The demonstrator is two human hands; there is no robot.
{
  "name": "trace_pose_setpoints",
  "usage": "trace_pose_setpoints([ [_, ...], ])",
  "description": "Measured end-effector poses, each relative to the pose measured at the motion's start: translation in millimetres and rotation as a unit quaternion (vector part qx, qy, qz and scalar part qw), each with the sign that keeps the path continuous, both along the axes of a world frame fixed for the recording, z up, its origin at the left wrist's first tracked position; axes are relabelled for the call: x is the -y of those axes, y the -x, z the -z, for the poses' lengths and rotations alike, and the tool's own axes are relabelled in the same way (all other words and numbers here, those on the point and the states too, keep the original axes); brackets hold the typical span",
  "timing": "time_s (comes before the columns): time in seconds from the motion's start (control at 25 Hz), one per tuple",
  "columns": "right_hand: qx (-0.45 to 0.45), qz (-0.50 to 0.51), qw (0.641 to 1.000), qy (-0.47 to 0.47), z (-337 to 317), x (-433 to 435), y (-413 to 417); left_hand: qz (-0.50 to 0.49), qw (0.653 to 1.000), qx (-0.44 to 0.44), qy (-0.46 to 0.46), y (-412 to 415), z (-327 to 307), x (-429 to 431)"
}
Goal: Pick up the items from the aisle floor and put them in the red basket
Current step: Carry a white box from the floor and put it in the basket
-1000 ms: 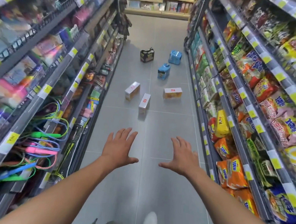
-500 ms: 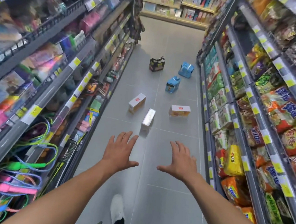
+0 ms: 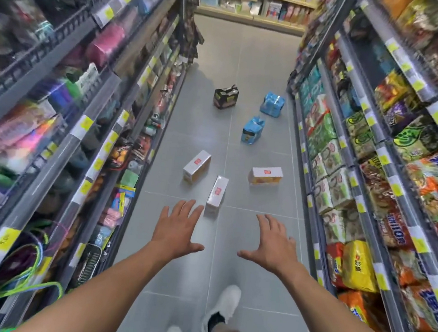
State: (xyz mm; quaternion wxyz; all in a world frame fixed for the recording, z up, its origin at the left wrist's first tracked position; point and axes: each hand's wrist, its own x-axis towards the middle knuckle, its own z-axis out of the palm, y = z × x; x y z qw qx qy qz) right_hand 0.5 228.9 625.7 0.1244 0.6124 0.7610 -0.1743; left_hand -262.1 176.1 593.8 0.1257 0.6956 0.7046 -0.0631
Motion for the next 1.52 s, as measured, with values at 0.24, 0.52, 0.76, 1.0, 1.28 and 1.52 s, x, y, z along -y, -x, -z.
trace_pose_setpoints([
  [0.24, -0.007, -0.014, 1.000, 0.021, 26, -113, 16, -0.024, 0.999, 0.002, 0.036, 10, 19, -100],
  [0.52, 0.003, -0.047, 0.998, 0.043, 39, -252, 41, -0.070, 0.996, 0.021, 0.046, 24, 35, -209],
  [0.76, 0.019, -0.054, 0.997, 0.052, 51, -336, 73, -0.042, 0.997, 0.029, 0.051, 52, 68, -289],
  [1.0, 0.040, -0.088, 0.991, 0.089, 135, -408, 91, -0.020, 0.994, 0.038, 0.099, 50, 171, -345],
  [1.28, 0.033, -0.151, 0.983, 0.098, 373, -465, 82, -0.019, 0.990, 0.070, 0.119, 18, 393, -387],
  [1.52, 0.102, -0.207, 0.958, 0.172, 600, -501, 97, -0.007, 0.986, 0.062, 0.154, -1, 596, -390],
])
